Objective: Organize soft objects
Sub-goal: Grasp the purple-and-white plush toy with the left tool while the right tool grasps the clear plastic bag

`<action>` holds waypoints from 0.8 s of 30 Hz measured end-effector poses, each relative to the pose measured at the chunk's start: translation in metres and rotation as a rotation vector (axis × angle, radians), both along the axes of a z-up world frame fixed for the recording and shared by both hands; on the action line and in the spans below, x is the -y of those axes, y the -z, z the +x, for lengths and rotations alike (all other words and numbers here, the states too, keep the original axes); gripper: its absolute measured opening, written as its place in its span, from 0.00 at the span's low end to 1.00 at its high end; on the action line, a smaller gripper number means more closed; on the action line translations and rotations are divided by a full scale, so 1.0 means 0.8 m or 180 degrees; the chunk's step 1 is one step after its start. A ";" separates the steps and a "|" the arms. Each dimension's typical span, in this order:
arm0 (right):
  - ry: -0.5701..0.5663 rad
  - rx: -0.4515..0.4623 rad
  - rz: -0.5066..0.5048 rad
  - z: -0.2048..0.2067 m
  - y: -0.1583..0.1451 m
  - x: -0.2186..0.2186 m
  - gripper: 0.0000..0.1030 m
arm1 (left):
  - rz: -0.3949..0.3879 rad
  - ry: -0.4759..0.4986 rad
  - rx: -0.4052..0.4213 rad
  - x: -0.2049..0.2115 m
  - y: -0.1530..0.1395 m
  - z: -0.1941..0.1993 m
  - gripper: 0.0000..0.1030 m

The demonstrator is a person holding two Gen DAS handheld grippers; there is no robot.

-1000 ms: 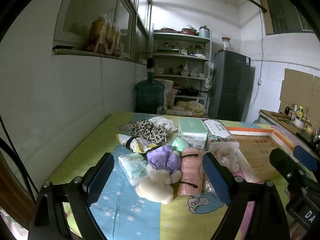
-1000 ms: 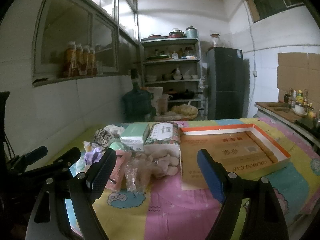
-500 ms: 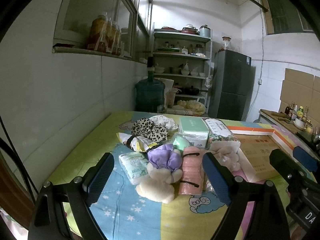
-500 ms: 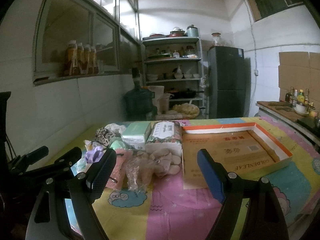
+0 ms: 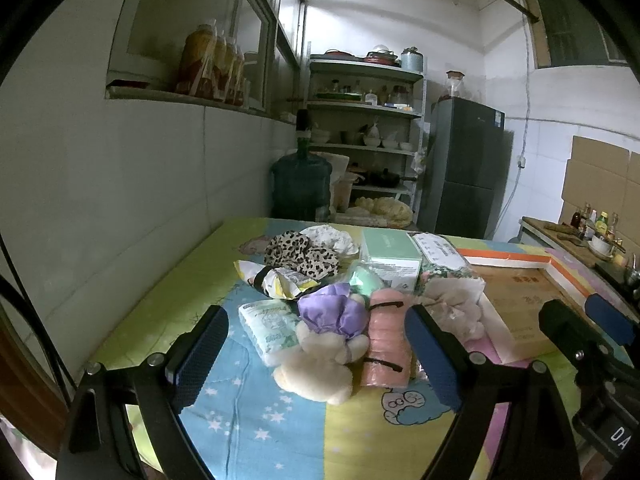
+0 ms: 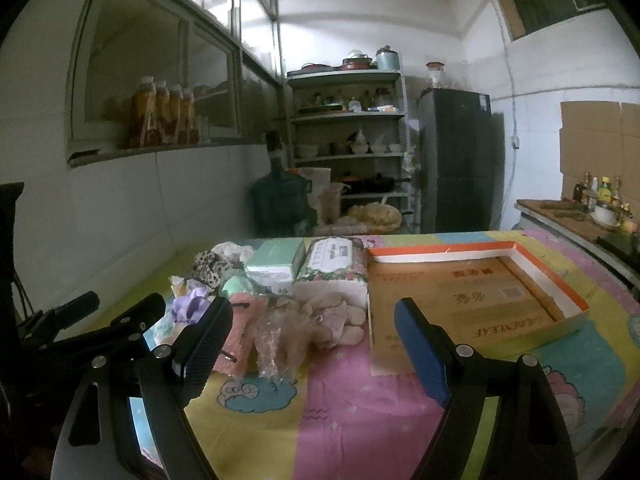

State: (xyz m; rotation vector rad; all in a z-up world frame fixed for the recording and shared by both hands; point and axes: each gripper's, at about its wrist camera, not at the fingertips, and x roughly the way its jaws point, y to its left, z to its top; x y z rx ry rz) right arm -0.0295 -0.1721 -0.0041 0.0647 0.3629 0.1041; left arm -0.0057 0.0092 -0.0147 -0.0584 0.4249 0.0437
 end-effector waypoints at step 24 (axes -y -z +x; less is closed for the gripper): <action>-0.0389 -0.0685 -0.0004 0.098 0.078 -0.023 0.82 | -0.0207 0.0083 -0.0324 -0.049 0.033 0.059 0.88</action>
